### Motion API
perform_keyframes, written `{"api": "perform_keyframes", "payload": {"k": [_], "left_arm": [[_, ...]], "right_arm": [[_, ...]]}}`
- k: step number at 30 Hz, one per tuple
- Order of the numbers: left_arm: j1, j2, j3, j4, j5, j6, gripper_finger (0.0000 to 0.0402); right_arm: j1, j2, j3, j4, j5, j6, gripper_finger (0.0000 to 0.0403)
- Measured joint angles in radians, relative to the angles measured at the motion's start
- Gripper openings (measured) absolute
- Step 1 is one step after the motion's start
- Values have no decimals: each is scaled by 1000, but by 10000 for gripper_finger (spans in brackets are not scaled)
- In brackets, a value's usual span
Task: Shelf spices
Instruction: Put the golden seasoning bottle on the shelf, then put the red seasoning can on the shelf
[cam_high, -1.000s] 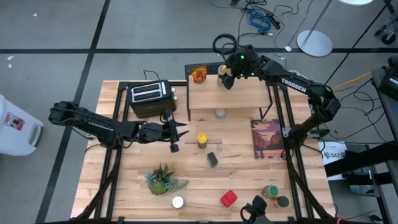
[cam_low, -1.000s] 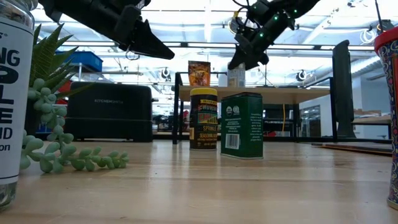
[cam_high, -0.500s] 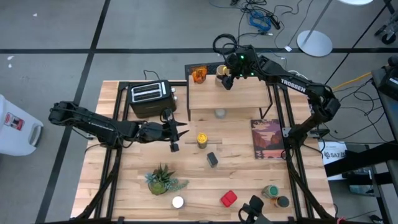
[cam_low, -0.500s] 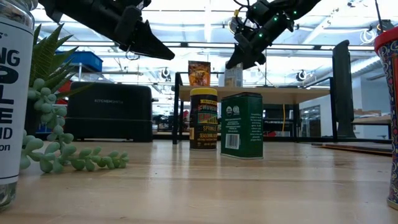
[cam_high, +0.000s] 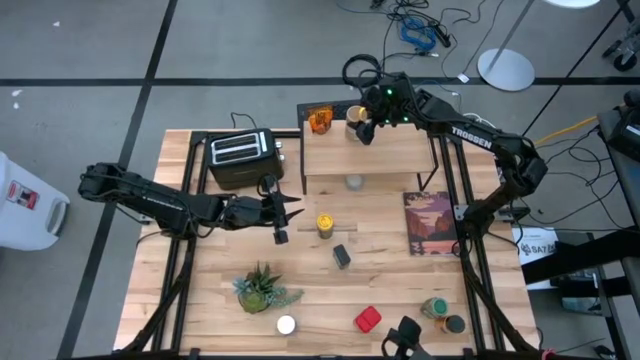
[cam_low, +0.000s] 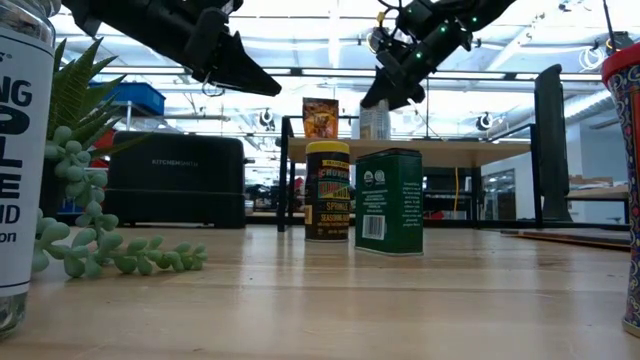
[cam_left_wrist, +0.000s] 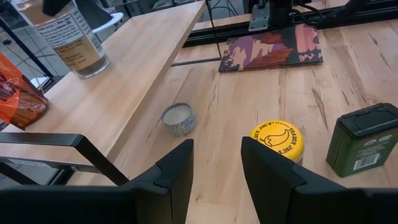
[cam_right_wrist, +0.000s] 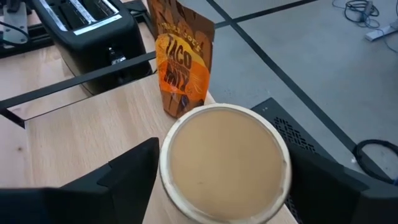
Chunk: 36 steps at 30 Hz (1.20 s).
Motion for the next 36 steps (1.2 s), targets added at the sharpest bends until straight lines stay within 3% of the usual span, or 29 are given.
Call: {"api": "perform_keyframes", "payload": {"k": [12, 24, 28, 36], "left_arm": [[0, 0, 0, -3, 0, -2, 144], [0, 0, 0, -5, 1, 2, 144], [0, 0, 0, -6, 75, 24, 144], [-9, 0, 0, 15, 375, 20, 144]], "right_arm": [[1, -13, 0, 28, 0, -3, 311], [2, -117, 0, 26, 7, -11, 311], [16, -178, 0, -3, 4, -11, 311], [116, -305, 0, -177, -40, -40, 311]]}}
